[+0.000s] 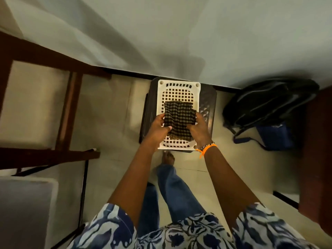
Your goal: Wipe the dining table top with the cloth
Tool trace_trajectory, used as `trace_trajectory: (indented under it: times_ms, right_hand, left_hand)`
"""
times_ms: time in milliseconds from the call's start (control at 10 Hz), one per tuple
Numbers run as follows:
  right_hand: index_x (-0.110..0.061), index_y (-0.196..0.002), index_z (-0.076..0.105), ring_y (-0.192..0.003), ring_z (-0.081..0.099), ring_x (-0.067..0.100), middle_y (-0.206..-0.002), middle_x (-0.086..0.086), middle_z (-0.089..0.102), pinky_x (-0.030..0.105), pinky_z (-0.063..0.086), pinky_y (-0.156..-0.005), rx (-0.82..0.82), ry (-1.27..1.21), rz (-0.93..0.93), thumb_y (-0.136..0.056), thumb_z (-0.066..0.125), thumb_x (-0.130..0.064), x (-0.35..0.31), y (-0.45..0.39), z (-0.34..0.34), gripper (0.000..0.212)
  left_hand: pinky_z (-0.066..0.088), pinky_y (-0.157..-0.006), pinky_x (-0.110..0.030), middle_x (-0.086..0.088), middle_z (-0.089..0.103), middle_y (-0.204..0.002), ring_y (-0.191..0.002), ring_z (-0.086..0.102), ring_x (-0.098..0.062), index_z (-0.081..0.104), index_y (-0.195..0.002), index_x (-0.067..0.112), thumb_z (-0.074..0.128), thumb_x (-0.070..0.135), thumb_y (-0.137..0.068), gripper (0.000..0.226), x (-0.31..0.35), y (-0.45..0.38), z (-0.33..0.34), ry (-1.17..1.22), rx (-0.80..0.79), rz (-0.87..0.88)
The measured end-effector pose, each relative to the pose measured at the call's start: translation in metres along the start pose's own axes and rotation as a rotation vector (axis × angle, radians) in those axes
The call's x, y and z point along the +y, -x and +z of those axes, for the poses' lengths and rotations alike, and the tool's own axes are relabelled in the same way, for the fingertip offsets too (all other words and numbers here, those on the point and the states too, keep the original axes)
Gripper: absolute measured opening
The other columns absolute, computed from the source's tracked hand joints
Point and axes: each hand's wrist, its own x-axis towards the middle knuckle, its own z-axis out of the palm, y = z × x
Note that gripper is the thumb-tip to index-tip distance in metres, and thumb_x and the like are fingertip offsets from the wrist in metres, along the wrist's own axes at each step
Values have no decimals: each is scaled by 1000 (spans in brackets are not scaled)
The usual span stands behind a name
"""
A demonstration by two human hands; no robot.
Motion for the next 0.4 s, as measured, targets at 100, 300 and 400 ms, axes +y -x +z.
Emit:
trace_trajectory:
  times_ms: [100, 300, 400]
  right_hand:
    - [-12, -127, 51, -105, 54, 19, -110, 1, 57, 36, 50, -90, -27, 12, 13, -87, 47, 5, 8, -31, 0, 44]
    - [-12, -133, 46, -110, 53, 23, -122, 8, 56, 35, 46, -94, -134, 6, 162, -90, 44, -1, 14, -65, -4, 44]
    - [-9, -132, 47, -121, 49, 28, -134, 12, 52, 36, 42, -98, -65, 9, 163, -92, 45, -3, 9, -69, -7, 40]
  left_hand:
    - [42, -93, -27, -8, 46, -140, -125, 46, -20, 35, -140, 16, 53, -2, -89, 58, -2, -25, 7, -22, 18, -32]
    - [34, -103, -33, -3, 39, -147, -134, 38, -21, 35, -141, 17, 48, 3, -92, 53, 1, -46, 14, -93, 4, -59]
    - [32, -105, -33, -3, 38, -147, -136, 35, -21, 36, -140, 17, 46, 5, -94, 48, 4, -44, 13, -118, 42, -49]
